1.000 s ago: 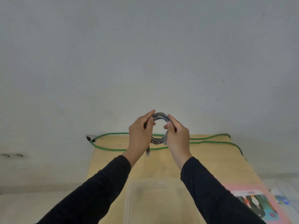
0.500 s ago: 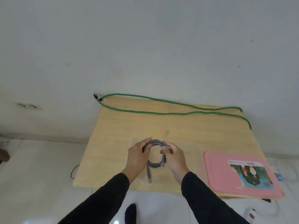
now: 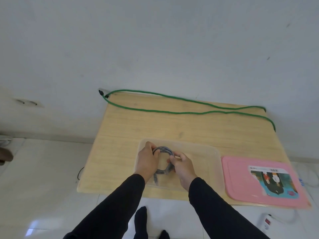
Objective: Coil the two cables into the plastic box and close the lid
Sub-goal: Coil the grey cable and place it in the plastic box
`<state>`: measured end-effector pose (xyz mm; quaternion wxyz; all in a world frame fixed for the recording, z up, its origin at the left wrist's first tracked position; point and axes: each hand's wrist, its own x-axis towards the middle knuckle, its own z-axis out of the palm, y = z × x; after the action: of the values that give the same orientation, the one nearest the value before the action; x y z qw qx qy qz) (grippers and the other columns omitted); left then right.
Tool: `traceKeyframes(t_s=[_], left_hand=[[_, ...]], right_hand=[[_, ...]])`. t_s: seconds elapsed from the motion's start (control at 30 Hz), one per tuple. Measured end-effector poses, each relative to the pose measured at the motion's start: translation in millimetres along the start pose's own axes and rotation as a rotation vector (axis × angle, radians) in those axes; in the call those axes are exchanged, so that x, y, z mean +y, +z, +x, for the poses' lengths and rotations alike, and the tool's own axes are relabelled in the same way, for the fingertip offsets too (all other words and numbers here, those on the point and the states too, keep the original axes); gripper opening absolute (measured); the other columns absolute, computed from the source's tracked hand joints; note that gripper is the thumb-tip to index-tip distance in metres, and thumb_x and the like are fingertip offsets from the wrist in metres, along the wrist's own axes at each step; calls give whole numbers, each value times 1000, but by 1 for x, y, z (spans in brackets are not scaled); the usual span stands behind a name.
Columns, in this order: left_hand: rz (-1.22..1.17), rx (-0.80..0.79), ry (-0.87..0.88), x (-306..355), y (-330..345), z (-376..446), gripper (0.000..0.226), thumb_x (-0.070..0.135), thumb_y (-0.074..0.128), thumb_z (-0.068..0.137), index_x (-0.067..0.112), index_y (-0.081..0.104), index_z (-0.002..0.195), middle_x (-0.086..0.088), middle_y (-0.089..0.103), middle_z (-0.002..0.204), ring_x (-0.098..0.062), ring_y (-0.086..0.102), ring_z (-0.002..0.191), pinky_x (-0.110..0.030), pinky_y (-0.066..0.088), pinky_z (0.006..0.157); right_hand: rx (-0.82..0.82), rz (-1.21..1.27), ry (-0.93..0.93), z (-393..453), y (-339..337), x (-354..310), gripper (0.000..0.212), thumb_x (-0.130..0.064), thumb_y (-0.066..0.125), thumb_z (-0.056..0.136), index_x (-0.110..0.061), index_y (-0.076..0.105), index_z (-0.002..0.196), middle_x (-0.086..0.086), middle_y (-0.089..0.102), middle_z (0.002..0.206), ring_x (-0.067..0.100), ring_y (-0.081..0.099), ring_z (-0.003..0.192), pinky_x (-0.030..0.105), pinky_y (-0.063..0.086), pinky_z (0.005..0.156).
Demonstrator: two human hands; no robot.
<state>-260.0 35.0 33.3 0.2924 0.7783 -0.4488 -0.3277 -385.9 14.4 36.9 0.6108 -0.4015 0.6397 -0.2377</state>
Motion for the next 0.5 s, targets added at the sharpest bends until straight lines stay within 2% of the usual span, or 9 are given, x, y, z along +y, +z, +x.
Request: traceKeyframes(t_s=[0.1,0.2,0.3,0.33,0.37,0.43,0.5], left_hand=[[50,-11,22,-2,2,1,3,17,48,93,17,47,96,-3,60,94,-13,53,77,-21,39,60],[165,-33,69,-3,4,3,13,16,45,94,14,50,106,-7,58,108,-20,55,91,-28,45,76],[328,-43,164,-3,4,3,27,18,39,97,8,47,121,-10,50,123,-23,52,104,-28,42,87],[392,-67,192,-3,4,1,31,19,37,98,6,44,125,-11,47,128,-23,50,109,-27,40,89],[471,-102,201,-2,5,0,34,20,35,99,4,40,129,-13,43,132,-23,46,115,-26,38,93],[784,-158,244,2,1,-5,40,21,35,98,1,36,134,-16,37,137,-26,37,125,-28,31,103],[1026,-172,331,4,-2,-9,42,21,37,96,1,38,133,-19,38,136,-30,35,125,-34,30,106]], right_hand=[[10,-154,-66,-3,1,1,25,-21,55,91,-19,56,116,5,65,101,15,59,87,22,45,66],[51,-355,-178,-4,2,0,26,-22,57,90,-16,60,115,3,62,99,17,57,90,22,42,76],[60,-588,-322,-2,3,3,17,-25,54,90,-11,62,96,11,57,97,25,55,90,23,38,70],[47,-652,-360,-3,3,3,21,-26,51,92,-9,60,99,13,55,101,27,54,94,22,39,71],[31,-708,-388,-4,3,4,29,-27,45,95,-7,56,113,13,53,112,27,51,105,23,40,80],[12,-819,-446,-10,3,3,45,-30,35,98,-7,37,137,9,44,135,22,38,126,27,34,99],[29,-933,-552,-16,2,3,47,-30,32,99,-7,31,140,6,40,141,19,33,132,28,32,103]])
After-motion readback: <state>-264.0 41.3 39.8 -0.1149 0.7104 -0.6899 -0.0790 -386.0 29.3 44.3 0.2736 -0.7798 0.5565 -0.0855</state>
